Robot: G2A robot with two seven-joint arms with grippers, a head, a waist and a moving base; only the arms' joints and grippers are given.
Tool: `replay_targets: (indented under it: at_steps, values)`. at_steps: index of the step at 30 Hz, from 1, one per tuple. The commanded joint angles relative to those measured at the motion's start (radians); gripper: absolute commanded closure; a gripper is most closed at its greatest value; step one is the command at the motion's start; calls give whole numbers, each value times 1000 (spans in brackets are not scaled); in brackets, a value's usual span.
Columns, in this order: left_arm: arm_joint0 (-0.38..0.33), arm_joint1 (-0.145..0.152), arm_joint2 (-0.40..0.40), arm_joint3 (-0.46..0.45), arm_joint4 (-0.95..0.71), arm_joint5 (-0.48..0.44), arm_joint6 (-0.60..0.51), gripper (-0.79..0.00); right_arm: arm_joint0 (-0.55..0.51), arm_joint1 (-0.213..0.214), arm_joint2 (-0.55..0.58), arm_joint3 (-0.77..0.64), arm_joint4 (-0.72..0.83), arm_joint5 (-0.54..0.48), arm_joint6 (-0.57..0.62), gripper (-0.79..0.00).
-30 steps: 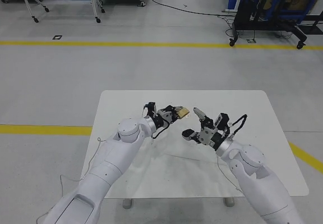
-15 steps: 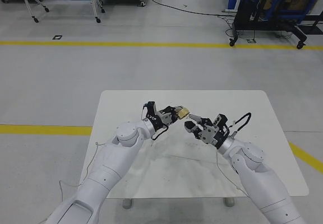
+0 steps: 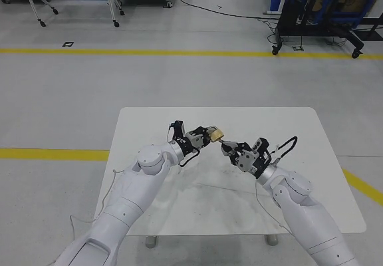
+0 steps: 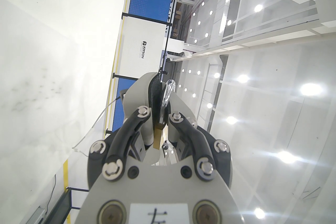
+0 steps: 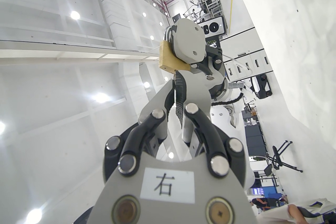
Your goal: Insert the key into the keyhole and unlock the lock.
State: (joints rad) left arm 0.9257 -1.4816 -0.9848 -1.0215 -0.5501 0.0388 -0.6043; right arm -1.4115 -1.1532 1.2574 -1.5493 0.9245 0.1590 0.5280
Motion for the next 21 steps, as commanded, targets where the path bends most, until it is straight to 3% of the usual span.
replay_targets:
  at_steps: [1, 21]
  values:
    - [1, 0, -1, -2, 1, 1, 2, 0, 2, -1, -1, 3, 1, 0, 0, 0]
    - [7, -3, 6, -17, 62, -22, 23, 0, 31, -16, -7, 39, 49, 28, -11, 0]
